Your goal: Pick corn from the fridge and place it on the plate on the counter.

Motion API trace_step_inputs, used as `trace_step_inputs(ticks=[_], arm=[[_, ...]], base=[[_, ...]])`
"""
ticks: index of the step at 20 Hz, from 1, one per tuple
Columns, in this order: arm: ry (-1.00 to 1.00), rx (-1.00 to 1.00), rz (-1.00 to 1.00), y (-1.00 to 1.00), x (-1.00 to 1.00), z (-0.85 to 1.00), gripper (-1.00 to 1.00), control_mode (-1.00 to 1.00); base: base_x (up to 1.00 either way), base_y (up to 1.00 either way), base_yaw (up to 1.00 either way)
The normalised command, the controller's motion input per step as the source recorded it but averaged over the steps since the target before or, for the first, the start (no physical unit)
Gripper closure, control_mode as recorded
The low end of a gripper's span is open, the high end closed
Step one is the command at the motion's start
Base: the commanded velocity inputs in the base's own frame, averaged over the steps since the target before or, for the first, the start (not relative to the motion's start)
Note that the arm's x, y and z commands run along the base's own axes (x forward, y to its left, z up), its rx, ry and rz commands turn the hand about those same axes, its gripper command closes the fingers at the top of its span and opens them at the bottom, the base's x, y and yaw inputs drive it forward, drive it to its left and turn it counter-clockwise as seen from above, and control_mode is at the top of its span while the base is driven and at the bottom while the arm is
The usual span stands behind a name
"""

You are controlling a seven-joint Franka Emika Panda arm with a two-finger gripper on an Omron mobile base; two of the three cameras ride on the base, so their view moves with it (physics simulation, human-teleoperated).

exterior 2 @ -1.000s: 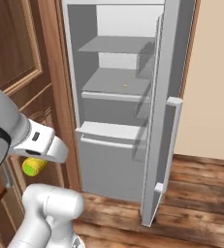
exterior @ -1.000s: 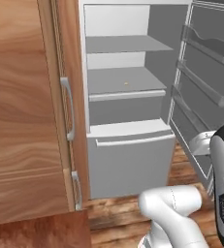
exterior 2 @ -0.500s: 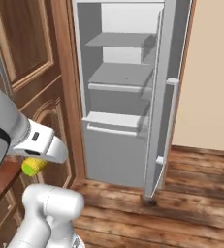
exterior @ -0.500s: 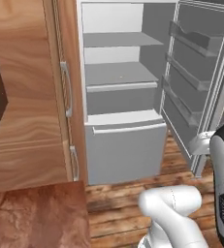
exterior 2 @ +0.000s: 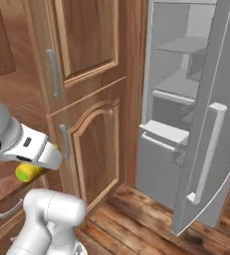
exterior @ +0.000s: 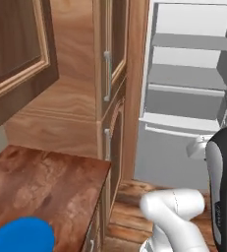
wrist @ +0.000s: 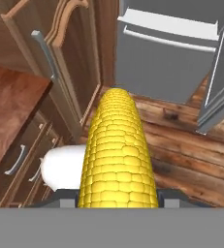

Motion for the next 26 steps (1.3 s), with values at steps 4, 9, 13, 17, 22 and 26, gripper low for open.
trace_step_inputs(ticks=[4, 9, 13, 17, 22, 26], arm=[[0.00, 0.00, 0.00, 0.00, 0.00, 0.00, 1.00, 1.00], [0.00, 0.00, 0.00, 0.00, 0.00, 0.00, 1.00, 1.00], [0.00, 0.00, 0.00, 0.00, 0.00, 0.00, 1.00, 1.00], [0.00, 0.00, 0.00, 0.00, 0.00, 0.00, 1.00, 1.00], [0.00, 0.00, 0.00, 0.00, 0.00, 0.00, 1.00, 1.00], [0.00, 0.00, 0.00, 0.00, 0.00, 0.00, 1.00, 1.00]], base=[[-0.14, -0.45, 0.75], [-0.06, 0.02, 0.86], [0.04, 0.09, 0.93], [0.09, 0.14, 0.90], [0.15, 0.39, 0.77], [0.65, 0.14, 0.31]])
